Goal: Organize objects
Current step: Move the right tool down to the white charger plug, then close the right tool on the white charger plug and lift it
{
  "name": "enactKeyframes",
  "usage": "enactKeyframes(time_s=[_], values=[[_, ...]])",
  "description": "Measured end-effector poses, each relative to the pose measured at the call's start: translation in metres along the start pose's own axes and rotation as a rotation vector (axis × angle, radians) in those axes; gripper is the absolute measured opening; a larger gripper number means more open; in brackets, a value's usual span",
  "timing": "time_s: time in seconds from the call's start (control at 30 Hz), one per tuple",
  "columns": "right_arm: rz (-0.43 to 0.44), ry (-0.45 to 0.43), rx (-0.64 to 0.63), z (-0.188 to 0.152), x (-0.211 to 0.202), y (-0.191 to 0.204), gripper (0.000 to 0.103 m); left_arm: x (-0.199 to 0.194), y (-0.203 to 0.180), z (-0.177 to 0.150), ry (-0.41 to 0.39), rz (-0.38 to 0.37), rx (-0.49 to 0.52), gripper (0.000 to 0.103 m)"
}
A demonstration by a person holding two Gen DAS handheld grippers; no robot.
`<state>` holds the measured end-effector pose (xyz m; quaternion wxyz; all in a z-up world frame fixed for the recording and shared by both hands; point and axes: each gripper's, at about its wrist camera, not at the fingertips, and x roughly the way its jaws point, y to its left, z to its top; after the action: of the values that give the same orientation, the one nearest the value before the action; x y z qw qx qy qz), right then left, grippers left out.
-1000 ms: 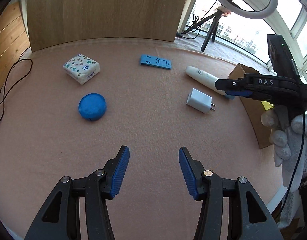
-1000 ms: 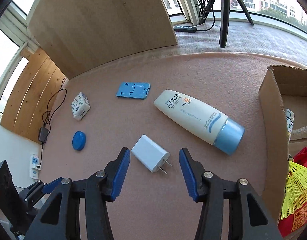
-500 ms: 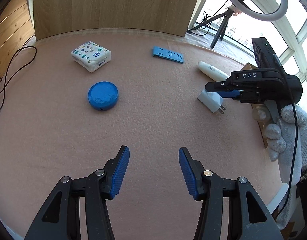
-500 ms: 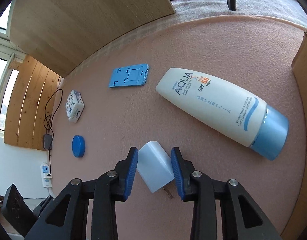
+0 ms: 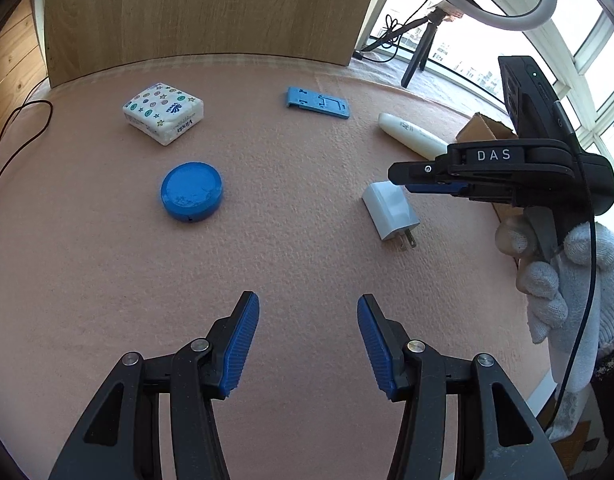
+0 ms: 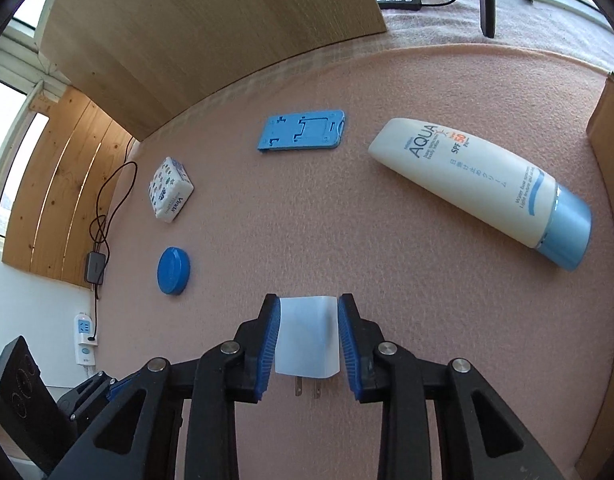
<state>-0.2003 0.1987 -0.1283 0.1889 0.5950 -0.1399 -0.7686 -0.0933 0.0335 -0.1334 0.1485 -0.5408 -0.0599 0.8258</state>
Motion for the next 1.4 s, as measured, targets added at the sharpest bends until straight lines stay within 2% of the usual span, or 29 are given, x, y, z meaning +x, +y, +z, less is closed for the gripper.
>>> enactKeyframes(time_s=[0.2,0.37,0.5,0.67,0.73,0.87,0.97,1.27,1.4], values=[[-0.091,0.031,0.023,0.012,0.020,0.006,0.027,-0.009,0.014,0.003,-0.002,-0.030,0.029,0.055],[-0.093,0.053,0.054,-0.006,0.020,0.011,0.027,-0.009,0.020,0.005,0.010,-0.091,0.056,0.055],[-0.115,0.045,0.045,-0.025,0.010,0.017,0.027,-0.002,0.010,0.003,0.025,-0.146,0.102,0.055],[-0.066,0.045,0.056,-0.041,-0.007,0.002,0.030,0.014,-0.012,0.000,0.044,-0.219,0.091,0.055],[-0.054,0.055,0.055,-0.044,-0.009,-0.004,0.030,0.024,-0.021,-0.002,0.051,-0.224,0.088,0.055],[0.023,0.055,0.070,-0.044,-0.012,-0.016,0.030,0.042,-0.034,-0.002,0.062,-0.245,0.030,0.054],[0.039,0.037,0.064,-0.043,-0.012,-0.020,0.030,0.049,-0.040,-0.002,0.059,-0.223,0.012,0.054],[0.150,0.131,-0.016,-0.048,0.007,0.001,0.030,0.055,-0.045,0.006,0.044,-0.175,0.007,0.054],[0.119,0.117,-0.072,-0.046,0.006,0.010,0.030,0.058,-0.043,0.014,0.033,-0.151,0.009,0.052]])
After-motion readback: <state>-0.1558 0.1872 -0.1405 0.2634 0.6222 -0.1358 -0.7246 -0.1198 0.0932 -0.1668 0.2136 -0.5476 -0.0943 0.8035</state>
